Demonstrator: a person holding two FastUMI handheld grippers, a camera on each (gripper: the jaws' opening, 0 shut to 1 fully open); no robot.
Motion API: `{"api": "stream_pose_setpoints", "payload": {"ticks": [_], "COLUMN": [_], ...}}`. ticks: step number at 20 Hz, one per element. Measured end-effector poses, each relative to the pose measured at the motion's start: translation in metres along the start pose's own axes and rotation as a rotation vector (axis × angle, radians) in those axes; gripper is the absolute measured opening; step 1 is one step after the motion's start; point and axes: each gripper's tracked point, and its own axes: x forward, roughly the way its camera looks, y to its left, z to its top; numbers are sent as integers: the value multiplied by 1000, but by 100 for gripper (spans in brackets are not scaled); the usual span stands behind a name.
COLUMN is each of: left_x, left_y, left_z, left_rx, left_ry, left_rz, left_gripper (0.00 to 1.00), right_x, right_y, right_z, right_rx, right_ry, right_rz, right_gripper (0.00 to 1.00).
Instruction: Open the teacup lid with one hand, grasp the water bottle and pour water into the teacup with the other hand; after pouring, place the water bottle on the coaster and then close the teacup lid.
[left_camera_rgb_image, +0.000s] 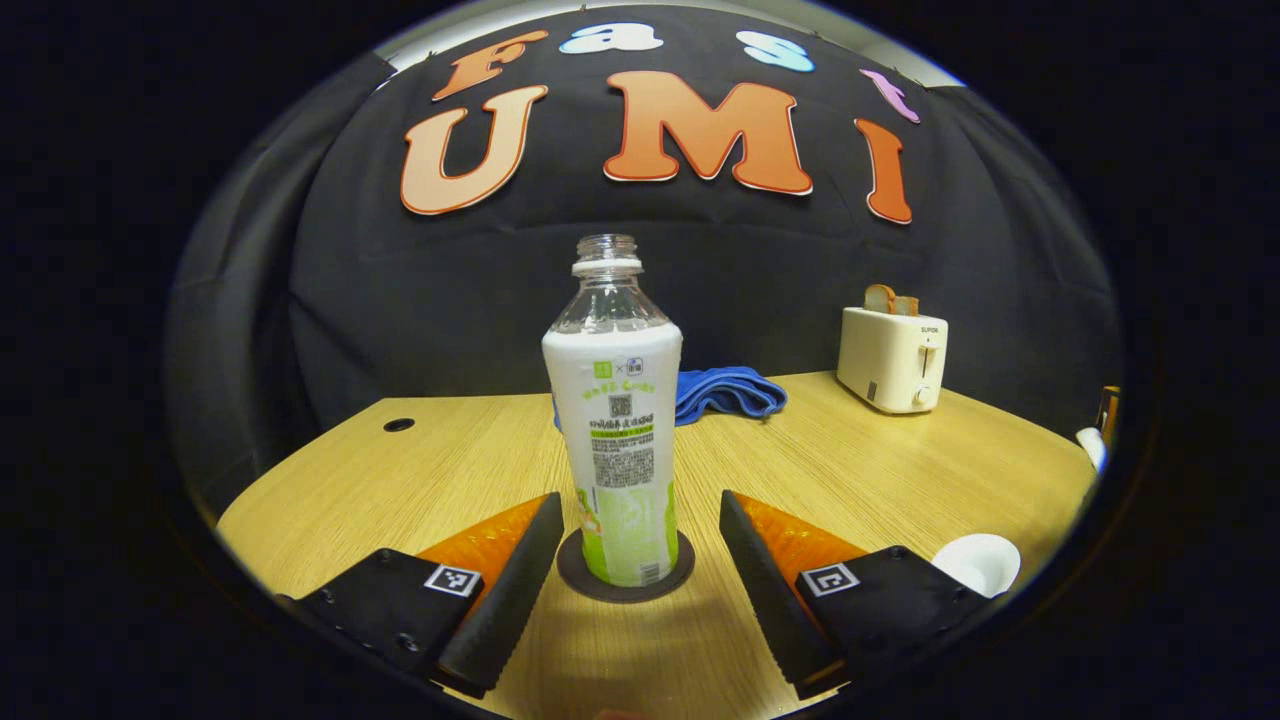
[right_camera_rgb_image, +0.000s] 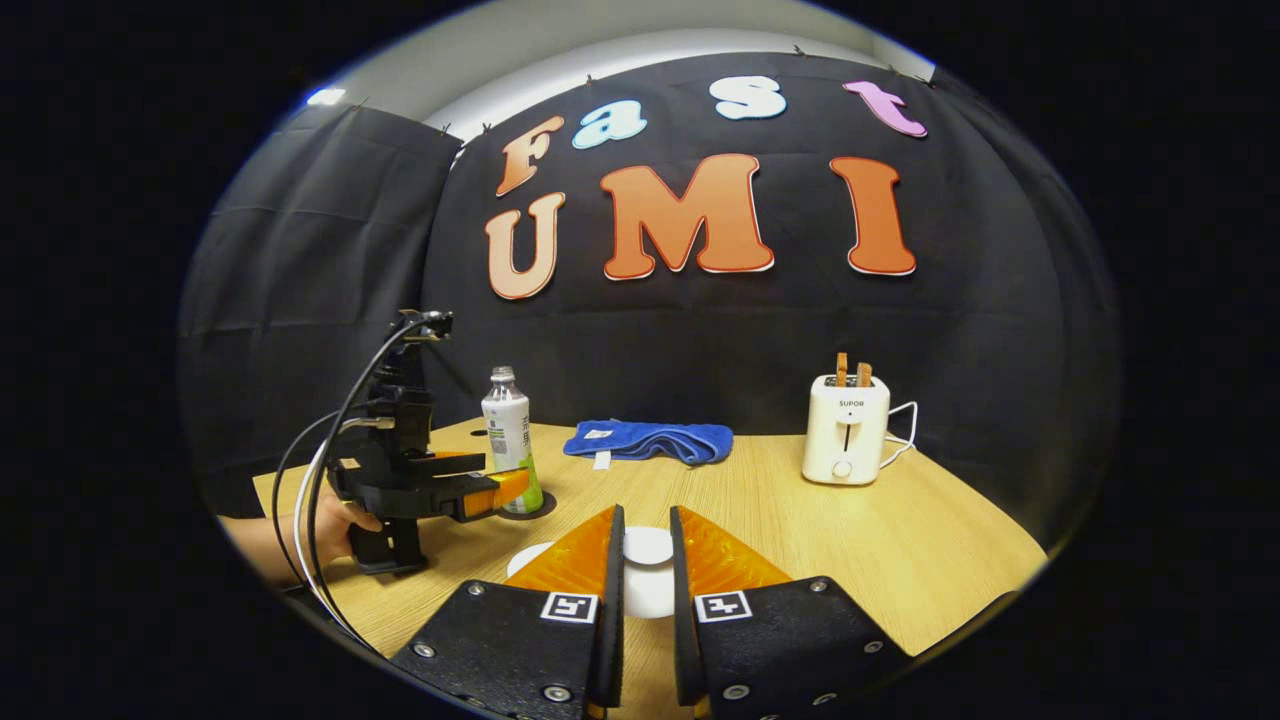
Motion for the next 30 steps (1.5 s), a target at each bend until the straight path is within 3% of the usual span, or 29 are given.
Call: {"api": "stream_pose_setpoints", "payload": {"ticks": [4,9,18,30], "left_x": [-23,-53,-89,-98], "left_y": [-1,27,43,52], "left_z": [16,40,45,36], "left_rx": [27,-11,-62,-79], "left_ry": [-72,-179,-223,-230], "left_rz": [3,74,104,132], "left_gripper": [100,99,99,99], "right_x": [9,20,36,56], "right_y": [13,34,66,68], "right_z": [-7,-11,-28,-59], "right_rx": [-4,-12,-59,-84], "right_ry": [19,27,77,152], "right_rz": [20,58,101,72], "right_gripper": [21,21,22,21]}}
